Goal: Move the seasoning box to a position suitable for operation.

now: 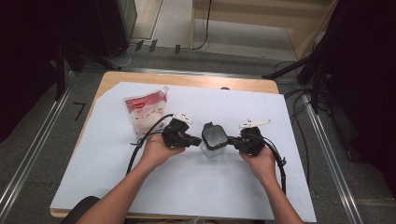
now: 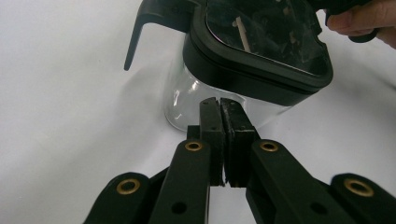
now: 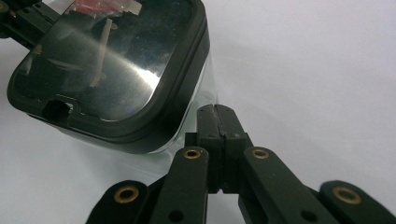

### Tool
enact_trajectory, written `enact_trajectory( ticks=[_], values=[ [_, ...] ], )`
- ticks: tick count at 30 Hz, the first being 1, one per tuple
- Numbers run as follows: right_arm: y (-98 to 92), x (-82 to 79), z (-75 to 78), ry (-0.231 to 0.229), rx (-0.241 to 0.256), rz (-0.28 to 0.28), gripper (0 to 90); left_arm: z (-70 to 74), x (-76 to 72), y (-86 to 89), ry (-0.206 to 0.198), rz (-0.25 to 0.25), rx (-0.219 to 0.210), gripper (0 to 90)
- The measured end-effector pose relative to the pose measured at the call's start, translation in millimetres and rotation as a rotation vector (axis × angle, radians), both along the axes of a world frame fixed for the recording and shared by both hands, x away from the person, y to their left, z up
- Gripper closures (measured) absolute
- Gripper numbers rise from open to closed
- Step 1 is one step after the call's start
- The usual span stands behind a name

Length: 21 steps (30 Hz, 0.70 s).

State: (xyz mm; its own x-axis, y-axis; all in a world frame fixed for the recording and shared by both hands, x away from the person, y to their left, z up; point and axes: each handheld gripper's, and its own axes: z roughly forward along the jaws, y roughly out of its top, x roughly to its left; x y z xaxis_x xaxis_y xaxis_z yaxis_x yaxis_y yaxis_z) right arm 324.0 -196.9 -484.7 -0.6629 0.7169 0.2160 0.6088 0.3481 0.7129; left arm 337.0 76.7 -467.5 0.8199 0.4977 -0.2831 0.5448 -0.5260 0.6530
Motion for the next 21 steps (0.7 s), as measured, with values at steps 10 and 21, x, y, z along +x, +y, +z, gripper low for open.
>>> enact_trajectory(
  ticks=[10,21],
  values=[
    [3.8,-9.8,1.3,0.003,-0.013,-0.004,90.0,2.1,2.8,3.0,0.002,0.015,-0.033,89.6],
    [6.6,-21.2,4.3,0.021,-0.012,0.031,90.0,4.1,9.3,5.1,0.013,0.025,-0.008,90.0]
  ],
)
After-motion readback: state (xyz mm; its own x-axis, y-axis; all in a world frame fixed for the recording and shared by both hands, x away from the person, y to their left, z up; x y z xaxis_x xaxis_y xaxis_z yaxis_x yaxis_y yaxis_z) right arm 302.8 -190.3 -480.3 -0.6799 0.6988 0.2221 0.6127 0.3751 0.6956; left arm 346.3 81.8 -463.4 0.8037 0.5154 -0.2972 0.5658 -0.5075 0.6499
